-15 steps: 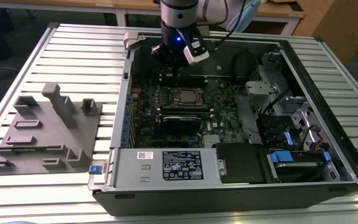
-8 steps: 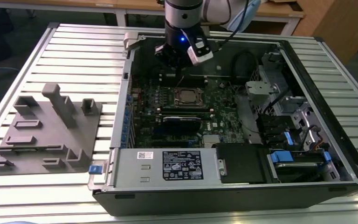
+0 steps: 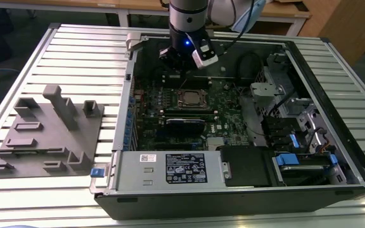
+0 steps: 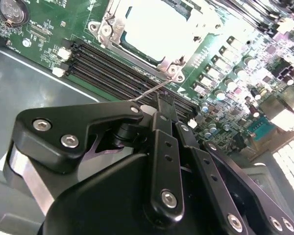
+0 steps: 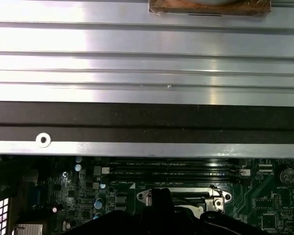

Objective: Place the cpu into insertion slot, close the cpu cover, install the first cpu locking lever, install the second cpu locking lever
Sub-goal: 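Install the first cpu locking lever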

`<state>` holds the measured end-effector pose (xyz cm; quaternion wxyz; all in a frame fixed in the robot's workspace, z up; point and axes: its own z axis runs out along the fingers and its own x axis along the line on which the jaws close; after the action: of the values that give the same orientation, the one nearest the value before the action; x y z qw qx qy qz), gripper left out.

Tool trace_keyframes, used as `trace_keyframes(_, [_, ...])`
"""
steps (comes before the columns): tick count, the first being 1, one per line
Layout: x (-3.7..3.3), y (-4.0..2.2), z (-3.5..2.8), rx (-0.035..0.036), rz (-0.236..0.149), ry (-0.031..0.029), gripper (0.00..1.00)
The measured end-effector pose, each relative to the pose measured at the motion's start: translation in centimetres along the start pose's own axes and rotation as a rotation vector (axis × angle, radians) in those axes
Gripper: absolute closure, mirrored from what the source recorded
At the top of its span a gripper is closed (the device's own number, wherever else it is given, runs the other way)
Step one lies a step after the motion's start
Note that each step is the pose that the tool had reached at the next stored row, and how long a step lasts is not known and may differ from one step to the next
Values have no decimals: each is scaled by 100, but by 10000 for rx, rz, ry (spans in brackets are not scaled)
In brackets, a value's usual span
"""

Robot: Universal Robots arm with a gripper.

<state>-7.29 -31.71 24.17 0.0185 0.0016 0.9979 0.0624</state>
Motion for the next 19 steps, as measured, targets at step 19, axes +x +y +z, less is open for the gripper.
trace_keyframes(19, [-133, -12, 117, 3, 0, 0, 89])
